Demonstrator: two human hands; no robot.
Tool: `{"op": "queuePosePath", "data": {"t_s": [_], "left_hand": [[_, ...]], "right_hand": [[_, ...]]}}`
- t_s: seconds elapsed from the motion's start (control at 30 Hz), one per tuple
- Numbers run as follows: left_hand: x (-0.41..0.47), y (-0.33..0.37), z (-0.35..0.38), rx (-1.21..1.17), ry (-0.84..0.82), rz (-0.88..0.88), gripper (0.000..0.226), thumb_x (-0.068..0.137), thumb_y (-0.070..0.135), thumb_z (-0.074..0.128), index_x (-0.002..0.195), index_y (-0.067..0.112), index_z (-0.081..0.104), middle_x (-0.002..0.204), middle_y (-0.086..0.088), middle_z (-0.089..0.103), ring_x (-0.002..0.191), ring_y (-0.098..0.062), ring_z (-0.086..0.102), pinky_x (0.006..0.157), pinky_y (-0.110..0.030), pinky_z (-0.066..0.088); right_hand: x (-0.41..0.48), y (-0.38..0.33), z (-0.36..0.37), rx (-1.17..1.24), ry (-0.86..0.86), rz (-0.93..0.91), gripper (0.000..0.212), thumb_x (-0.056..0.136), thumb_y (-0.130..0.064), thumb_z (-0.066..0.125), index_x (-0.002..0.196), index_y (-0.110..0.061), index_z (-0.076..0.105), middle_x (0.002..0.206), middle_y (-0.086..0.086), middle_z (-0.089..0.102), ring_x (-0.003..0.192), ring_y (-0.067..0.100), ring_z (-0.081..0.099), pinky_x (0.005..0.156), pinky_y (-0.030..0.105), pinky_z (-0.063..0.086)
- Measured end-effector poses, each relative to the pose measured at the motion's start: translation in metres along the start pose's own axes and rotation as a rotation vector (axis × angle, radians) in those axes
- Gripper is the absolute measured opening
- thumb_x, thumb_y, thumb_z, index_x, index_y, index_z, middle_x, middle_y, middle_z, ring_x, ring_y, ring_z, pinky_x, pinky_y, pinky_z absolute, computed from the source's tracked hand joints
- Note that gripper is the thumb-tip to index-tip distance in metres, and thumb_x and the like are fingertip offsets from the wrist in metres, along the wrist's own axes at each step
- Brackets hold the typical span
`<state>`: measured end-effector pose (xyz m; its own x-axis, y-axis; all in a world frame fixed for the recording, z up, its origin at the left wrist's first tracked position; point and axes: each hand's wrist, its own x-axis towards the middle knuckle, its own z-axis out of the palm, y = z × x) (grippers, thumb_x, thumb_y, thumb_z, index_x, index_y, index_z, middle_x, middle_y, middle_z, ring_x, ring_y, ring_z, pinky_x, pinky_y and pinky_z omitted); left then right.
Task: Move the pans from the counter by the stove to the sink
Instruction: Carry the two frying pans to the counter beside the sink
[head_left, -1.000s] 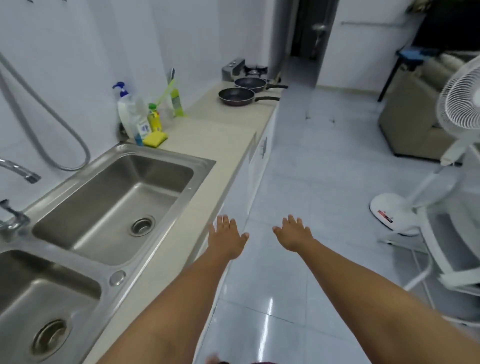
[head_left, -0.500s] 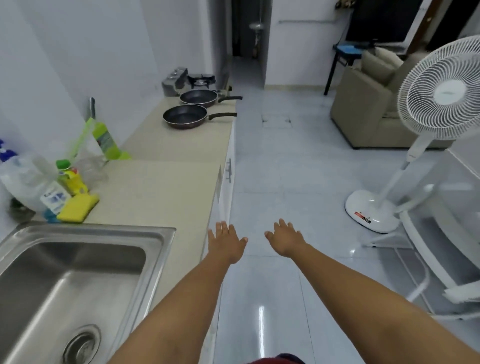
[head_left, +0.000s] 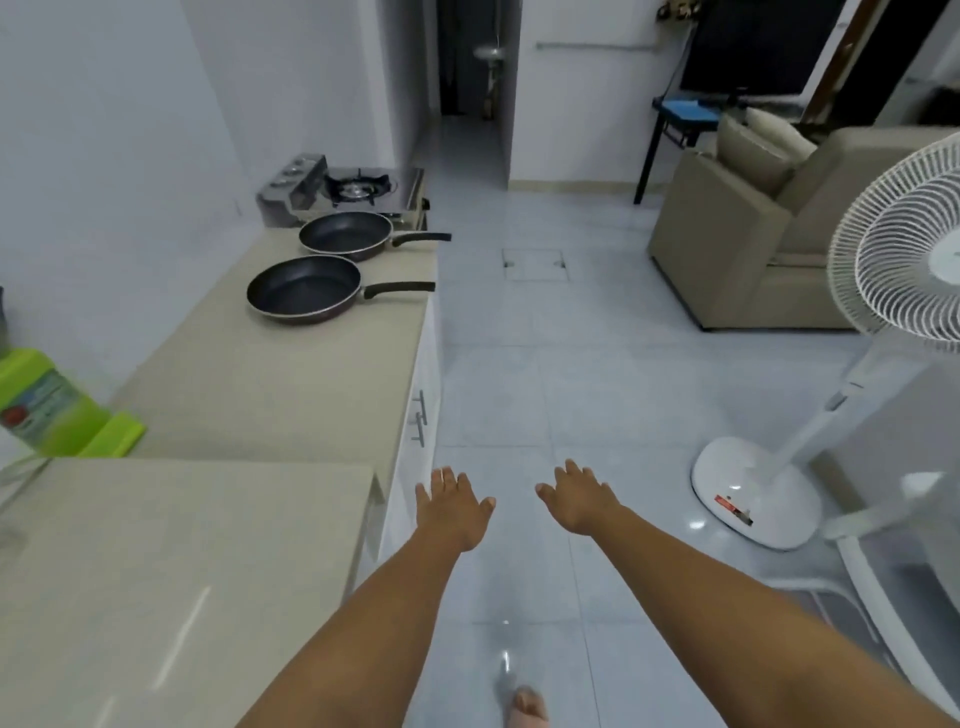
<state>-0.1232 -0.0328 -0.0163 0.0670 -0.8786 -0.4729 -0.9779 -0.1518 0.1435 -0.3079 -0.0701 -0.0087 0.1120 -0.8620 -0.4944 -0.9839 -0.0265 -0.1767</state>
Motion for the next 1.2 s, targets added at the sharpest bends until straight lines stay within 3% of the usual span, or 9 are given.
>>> {"op": "queuePosePath", "data": {"t_s": [0.2, 0.63, 0.83, 1.2], "left_hand": [[0.11, 0.022, -0.06, -0.068, 0.043, 0.011, 0.071, 0.103, 0.052, 0.018, 0.158, 0.007, 0.006, 0.166, -0.014, -0.002, 0.152, -0.028, -0.006, 0.121, -0.049, -0.003], [0.356, -0.048, -0.2, -0.019, 0.085, -0.124, 0.07, 0.104, 0.049, 0.018, 0.157, 0.006, 0.006, 0.165, -0.016, -0.001, 0.151, -0.03, -0.004, 0.121, -0.05, 0.001], [0.438, -0.054, -0.233, -0.03, 0.076, -0.138, 0.07, 0.103, 0.05, 0.019, 0.157, 0.007, 0.005, 0.165, -0.015, -0.001, 0.152, -0.029, -0.004, 0.121, -0.049, -0.001], [0.559, -0.06, -0.27, -0.213, 0.173, -0.417, 0.071, 0.103, 0.051, 0.016, 0.158, 0.008, 0.003, 0.166, -0.014, -0.003, 0.152, -0.028, -0.006, 0.121, -0.048, -0.001]], "right_hand": [[0.122, -0.002, -0.068, -0.054, -0.019, -0.031, 0.066, 0.103, -0.05, 0.022, 0.153, -0.007, 0.023, 0.165, 0.009, 0.008, 0.149, 0.032, 0.011, 0.118, 0.051, 0.017], [0.379, -0.098, -0.188, -0.064, -0.005, -0.154, 0.068, 0.103, -0.05, 0.023, 0.155, -0.008, 0.017, 0.165, 0.009, 0.004, 0.15, 0.031, 0.006, 0.12, 0.05, 0.012], [0.473, -0.134, -0.233, -0.06, 0.008, -0.224, 0.068, 0.103, -0.05, 0.023, 0.156, -0.009, 0.017, 0.165, 0.009, 0.003, 0.15, 0.03, 0.006, 0.119, 0.05, 0.012], [0.651, -0.173, -0.326, -0.208, 0.003, -0.48, 0.066, 0.103, -0.048, 0.024, 0.156, -0.01, 0.014, 0.165, 0.009, 0.004, 0.15, 0.029, 0.009, 0.12, 0.046, 0.013]]}}
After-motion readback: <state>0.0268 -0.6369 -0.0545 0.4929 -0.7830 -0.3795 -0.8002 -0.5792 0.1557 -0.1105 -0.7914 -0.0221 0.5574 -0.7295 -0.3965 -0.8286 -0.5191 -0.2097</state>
